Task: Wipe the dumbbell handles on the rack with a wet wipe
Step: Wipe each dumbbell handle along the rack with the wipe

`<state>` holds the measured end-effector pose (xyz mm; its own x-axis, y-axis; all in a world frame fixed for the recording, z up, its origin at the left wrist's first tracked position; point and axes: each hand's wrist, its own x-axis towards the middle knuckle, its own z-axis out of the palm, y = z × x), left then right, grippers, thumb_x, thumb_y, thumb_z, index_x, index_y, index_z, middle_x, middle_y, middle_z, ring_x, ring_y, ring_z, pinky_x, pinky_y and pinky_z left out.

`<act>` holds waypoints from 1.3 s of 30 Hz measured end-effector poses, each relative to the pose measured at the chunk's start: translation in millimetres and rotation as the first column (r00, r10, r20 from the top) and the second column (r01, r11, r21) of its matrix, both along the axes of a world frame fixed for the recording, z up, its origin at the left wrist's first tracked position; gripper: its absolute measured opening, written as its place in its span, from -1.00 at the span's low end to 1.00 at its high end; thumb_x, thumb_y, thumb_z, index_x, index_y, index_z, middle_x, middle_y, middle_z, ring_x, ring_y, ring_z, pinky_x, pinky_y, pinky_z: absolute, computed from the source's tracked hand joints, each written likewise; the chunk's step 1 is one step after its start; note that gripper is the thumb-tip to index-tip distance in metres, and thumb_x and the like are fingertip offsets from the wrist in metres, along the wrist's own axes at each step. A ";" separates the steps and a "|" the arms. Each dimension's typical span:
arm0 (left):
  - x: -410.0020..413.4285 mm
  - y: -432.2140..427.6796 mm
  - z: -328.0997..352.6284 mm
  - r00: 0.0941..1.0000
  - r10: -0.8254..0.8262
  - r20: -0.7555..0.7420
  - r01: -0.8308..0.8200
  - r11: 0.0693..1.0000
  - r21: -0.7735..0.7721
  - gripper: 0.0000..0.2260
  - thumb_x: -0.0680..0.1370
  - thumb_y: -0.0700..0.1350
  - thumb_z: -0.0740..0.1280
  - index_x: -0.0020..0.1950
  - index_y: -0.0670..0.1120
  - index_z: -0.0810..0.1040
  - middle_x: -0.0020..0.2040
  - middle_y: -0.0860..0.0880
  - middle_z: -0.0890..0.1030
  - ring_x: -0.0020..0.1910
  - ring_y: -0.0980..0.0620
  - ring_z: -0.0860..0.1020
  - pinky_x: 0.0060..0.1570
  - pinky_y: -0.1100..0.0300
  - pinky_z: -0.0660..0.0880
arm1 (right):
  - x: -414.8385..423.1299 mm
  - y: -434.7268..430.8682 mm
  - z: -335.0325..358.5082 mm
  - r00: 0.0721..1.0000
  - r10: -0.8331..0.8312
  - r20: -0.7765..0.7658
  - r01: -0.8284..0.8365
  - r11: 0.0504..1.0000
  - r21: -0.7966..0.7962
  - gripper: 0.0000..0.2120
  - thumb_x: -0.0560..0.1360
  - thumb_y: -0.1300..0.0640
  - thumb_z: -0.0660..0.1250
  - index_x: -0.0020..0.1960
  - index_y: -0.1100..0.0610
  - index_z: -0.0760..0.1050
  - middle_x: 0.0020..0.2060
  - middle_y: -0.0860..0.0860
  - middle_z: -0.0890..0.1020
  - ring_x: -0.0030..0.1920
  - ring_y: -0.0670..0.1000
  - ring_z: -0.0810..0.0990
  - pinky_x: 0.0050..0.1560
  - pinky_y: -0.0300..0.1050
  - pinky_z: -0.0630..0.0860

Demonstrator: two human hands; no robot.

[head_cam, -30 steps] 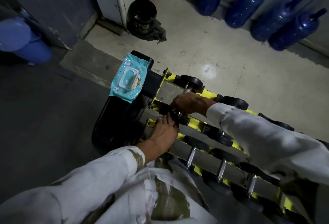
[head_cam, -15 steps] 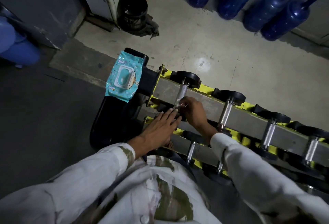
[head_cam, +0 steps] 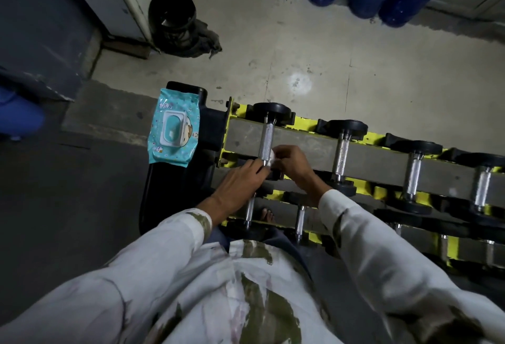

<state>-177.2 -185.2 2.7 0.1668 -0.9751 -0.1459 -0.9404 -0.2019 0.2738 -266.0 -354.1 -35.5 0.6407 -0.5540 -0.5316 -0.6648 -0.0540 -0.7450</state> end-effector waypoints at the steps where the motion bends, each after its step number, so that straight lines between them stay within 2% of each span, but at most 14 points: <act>1: -0.2 -1.5 -0.4 1.000 0.000 0.006 0.000 1.000 0.003 -0.64 0.48 -0.33 0.42 0.25 -0.14 0.57 0.12 -0.10 0.55 -0.02 -0.08 0.58 -0.35 0.13 0.53 | 3.3 -5.0 -4.9 0.998 -0.062 0.015 0.062 0.998 -0.013 -0.81 0.41 0.41 0.41 -0.02 0.24 0.65 -0.18 0.20 0.70 -0.22 0.05 0.66 -0.16 0.14 0.66; 3: -1.8 -4.0 -0.3 1.000 0.015 0.003 -0.015 1.000 0.020 -0.68 0.47 -0.34 0.44 0.20 -0.14 0.57 0.09 -0.10 0.55 -0.05 -0.07 0.58 -0.38 0.13 0.51 | 13.5 -6.7 -9.7 0.960 -0.278 0.039 0.277 0.961 0.019 -0.76 0.44 0.41 0.40 0.06 0.20 0.63 -0.08 0.16 0.70 -0.11 0.10 0.70 -0.03 0.14 0.68; 5: -4.2 -7.0 2.8 0.999 0.045 -0.017 -0.044 0.996 0.073 -0.65 0.49 -0.36 0.38 0.25 -0.14 0.52 0.12 -0.12 0.53 0.01 -0.10 0.58 -0.32 0.10 0.51 | 19.2 3.3 -10.0 0.933 -0.357 0.053 0.358 0.934 -0.011 -0.79 0.46 0.36 0.38 0.04 0.16 0.65 -0.08 0.10 0.72 -0.08 0.10 0.71 -0.04 0.06 0.68; 8: -5.7 -10.5 4.8 0.995 0.096 -0.031 -0.092 0.990 0.106 -0.56 0.56 -0.36 0.29 0.42 -0.12 0.40 0.28 -0.12 0.47 0.17 -0.13 0.53 -0.13 0.06 0.53 | 12.1 16.4 -10.4 0.980 -0.198 -0.022 0.198 0.980 -0.013 -0.79 0.43 0.25 0.31 -0.07 0.10 0.70 -0.22 0.04 0.73 -0.20 0.08 0.72 -0.17 0.06 0.69; 11: -7.6 -16.8 5.4 0.997 0.071 -0.028 -0.069 0.995 0.077 -0.59 0.59 -0.34 0.27 0.43 -0.12 0.41 0.34 -0.12 0.43 0.23 -0.13 0.50 -0.03 0.04 0.54 | 12.4 9.3 -0.8 0.992 -0.106 -0.062 0.108 0.994 0.030 -0.74 0.37 0.35 0.26 -0.29 0.08 0.64 -0.39 0.02 0.64 -0.37 0.02 0.62 -0.37 -0.08 0.57; 13: -7.3 -17.8 1.9 0.997 0.068 -0.044 -0.065 0.995 0.070 -0.55 0.55 -0.35 0.33 0.43 -0.12 0.44 0.35 -0.10 0.43 0.24 -0.13 0.49 -0.01 0.04 0.56 | 14.2 2.3 4.0 0.996 -0.061 -0.064 0.064 0.997 0.047 -0.65 0.34 0.43 0.25 -0.44 0.04 0.57 -0.51 -0.06 0.54 -0.45 -0.03 0.49 -0.37 -0.15 0.43; 17: 7.6 -10.1 -13.3 0.978 0.095 -0.183 -0.092 0.995 0.025 -0.46 0.45 -0.37 0.41 0.41 -0.07 0.50 0.28 -0.02 0.49 0.18 -0.09 0.52 0.01 -0.01 0.59 | 4.7 4.1 2.6 0.997 -0.073 0.018 0.070 0.987 0.142 -0.81 0.41 0.45 0.33 -0.12 0.25 0.66 -0.33 0.23 0.64 -0.41 0.06 0.56 -0.44 -0.13 0.45; 19: 19.8 -4.1 -18.2 0.943 0.152 -0.295 -0.160 0.987 -0.003 -0.54 0.43 -0.40 0.37 0.28 -0.05 0.56 0.17 0.00 0.54 0.14 -0.07 0.55 0.04 -0.03 0.59 | 1.7 8.3 1.3 0.989 -0.148 0.028 0.142 0.979 0.146 -0.81 0.45 0.47 0.36 0.01 0.31 0.64 -0.30 0.15 0.65 -0.44 -0.06 0.56 -0.49 -0.23 0.42; 21: 28.4 -0.4 -20.5 0.895 0.200 -0.398 -0.221 0.975 -0.006 -0.61 0.41 -0.40 0.35 0.15 -0.04 0.57 0.07 0.03 0.53 0.09 -0.05 0.55 0.05 -0.08 0.57 | 1.5 11.8 -2.7 0.972 -0.232 0.035 0.224 0.962 0.155 -0.82 0.48 0.45 0.36 0.04 0.30 0.65 -0.23 0.12 0.68 -0.35 -0.04 0.60 -0.42 -0.22 0.46; 25: 19.8 -3.0 -21.4 0.823 0.285 -0.491 -0.311 0.950 0.030 -0.63 0.42 -0.38 0.36 0.12 -0.01 0.58 0.05 0.06 0.49 0.06 -0.01 0.55 0.02 0.02 0.53 | 3.0 12.9 -13.0 0.954 -0.300 0.025 0.294 0.946 0.135 -0.88 0.52 0.37 0.36 -0.01 0.29 0.66 -0.16 0.12 0.70 -0.20 0.03 0.64 -0.18 -0.11 0.55; 28: 14.9 -2.6 -21.3 0.816 0.297 -0.495 -0.314 0.948 0.052 -0.62 0.45 -0.40 0.35 0.14 -0.01 0.56 0.07 0.05 0.45 0.06 -0.01 0.54 0.01 0.02 0.52 | 31.8 -9.3 -5.2 0.874 -0.482 0.057 0.464 0.864 0.194 -0.90 0.54 0.35 0.36 -0.01 0.25 0.65 -0.14 0.12 0.68 -0.18 0.02 0.62 -0.16 -0.11 0.57; 31: 18.2 -0.5 -17.8 0.827 0.281 -0.487 -0.271 0.958 0.094 -0.61 0.51 -0.38 0.35 0.24 0.01 0.52 0.14 0.05 0.42 0.07 0.00 0.55 0.07 0.05 0.56 | 63.6 -34.1 -4.6 0.787 -0.616 0.045 0.594 0.774 0.219 -0.84 0.50 0.34 0.37 -0.19 0.14 0.60 -0.16 0.16 0.65 -0.15 0.13 0.65 -0.24 -0.08 0.57; 35: 10.1 3.3 -7.3 0.938 0.175 -0.300 -0.181 0.983 0.007 -0.54 0.52 -0.25 0.44 0.40 -0.04 0.45 0.26 -0.02 0.44 0.15 -0.09 0.57 0.03 -0.03 0.60 | 62.3 -21.3 -4.8 0.834 -0.544 -0.087 0.542 0.781 0.311 -0.82 0.49 0.33 0.24 -0.25 0.17 0.49 -0.19 0.21 0.62 -0.16 0.17 0.64 -0.09 0.08 0.59; 39: -3.8 24.2 -5.1 0.991 -0.005 -0.131 -0.009 0.995 -0.102 -0.41 0.45 -0.28 0.49 0.47 -0.15 0.46 0.35 -0.12 0.50 0.30 -0.12 0.52 0.25 0.02 0.54 | 66.0 -24.0 7.1 0.766 -0.641 -0.047 0.583 0.662 0.471 -0.82 0.39 0.40 0.16 -0.23 0.21 0.49 -0.28 0.14 0.58 -0.26 0.12 0.56 -0.18 -0.07 0.55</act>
<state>-181.0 -160.9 -2.4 0.1548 -0.9857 -0.0666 -0.8948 -0.1685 0.4134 -200.0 -378.1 -28.4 0.3118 -0.5713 -0.7592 -0.3392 0.6795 -0.6506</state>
